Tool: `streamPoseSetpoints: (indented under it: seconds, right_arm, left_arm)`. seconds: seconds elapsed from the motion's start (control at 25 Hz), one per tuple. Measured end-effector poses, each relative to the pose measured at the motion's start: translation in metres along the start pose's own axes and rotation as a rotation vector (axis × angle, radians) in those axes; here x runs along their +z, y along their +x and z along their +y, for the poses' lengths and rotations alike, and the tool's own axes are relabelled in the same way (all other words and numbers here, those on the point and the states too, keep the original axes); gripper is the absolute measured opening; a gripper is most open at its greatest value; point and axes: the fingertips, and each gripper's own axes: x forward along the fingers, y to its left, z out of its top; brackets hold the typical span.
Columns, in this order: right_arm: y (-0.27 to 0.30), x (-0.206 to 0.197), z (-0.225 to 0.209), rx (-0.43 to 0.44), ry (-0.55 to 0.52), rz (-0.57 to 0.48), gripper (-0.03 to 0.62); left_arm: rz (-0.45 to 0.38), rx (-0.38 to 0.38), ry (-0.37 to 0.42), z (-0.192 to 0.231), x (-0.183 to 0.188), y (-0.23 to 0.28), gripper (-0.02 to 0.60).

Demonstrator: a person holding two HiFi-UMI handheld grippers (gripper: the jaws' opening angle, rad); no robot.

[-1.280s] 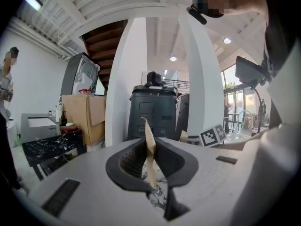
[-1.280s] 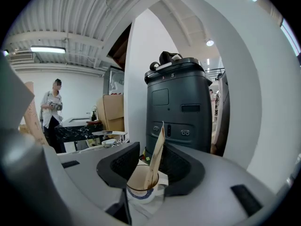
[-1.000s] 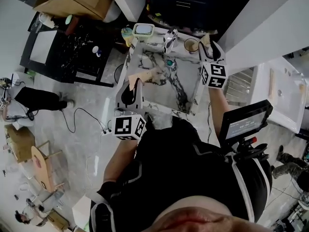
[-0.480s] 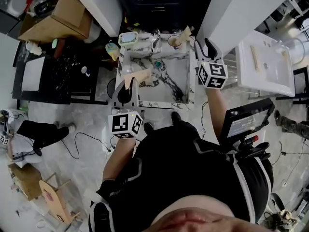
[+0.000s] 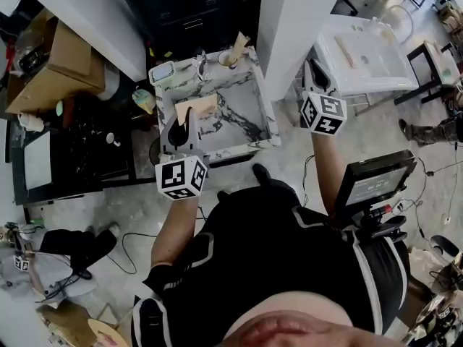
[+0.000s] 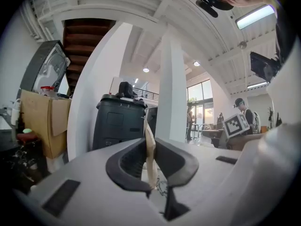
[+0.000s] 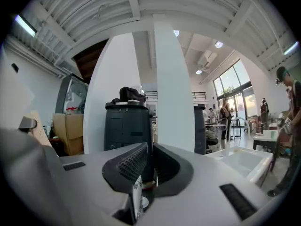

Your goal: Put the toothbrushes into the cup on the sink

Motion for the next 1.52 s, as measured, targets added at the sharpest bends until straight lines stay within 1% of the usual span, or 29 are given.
streamPoseSetpoints:
  seconds: [0.12, 0.24, 0.4, 0.56, 0.84, 1.0, 1.16, 1.32, 1.52]
  right_arm:
    - [-0.025, 0.002, -0.010, -0.050, 0.002, 0.001, 0.041]
    - [-0.044, 0.004, -0.011, -0.073, 0.001, 0.003, 0.035]
    - [-0.058, 0.002, -0.007, -0.076, 0.014, 0.016, 0.034]
    - [-0.061, -0.001, -0.002, -0.056, 0.028, 0.026, 0.034]
    - [-0.041, -0.004, -0.003, 0.015, 0.038, 0.045, 0.034]
    - [-0.025, -0.005, -0.009, 0.052, 0.030, 0.058, 0.034]
    - [-0.011, -0.015, -0.021, 0.086, 0.031, 0.084, 0.034]
    - [0.005, -0.030, -0.035, 0.114, 0.034, 0.114, 0.034]
    - [0.022, -0.047, -0.054, 0.129, 0.046, 0.143, 0.034]
  left_arm:
    - [-0.004, -0.038, -0.002, -0.003, 0.001, 0.007, 0.052]
    - [-0.002, -0.071, -0.003, -0.005, 0.001, 0.017, 0.052]
    - [-0.001, -0.094, -0.004, -0.008, 0.002, 0.031, 0.052]
    - [-0.003, -0.095, -0.007, -0.010, 0.002, 0.050, 0.052]
    - [-0.028, -0.030, 0.010, -0.010, 0.002, 0.110, 0.052]
    - [-0.022, 0.014, 0.022, -0.004, -0.006, 0.150, 0.052]
    - [-0.002, 0.047, 0.032, -0.003, -0.023, 0.185, 0.052]
    - [0.035, 0.092, 0.047, 0.001, -0.048, 0.218, 0.052]
    - [0.078, 0.138, 0.050, 0.004, -0.073, 0.238, 0.052]
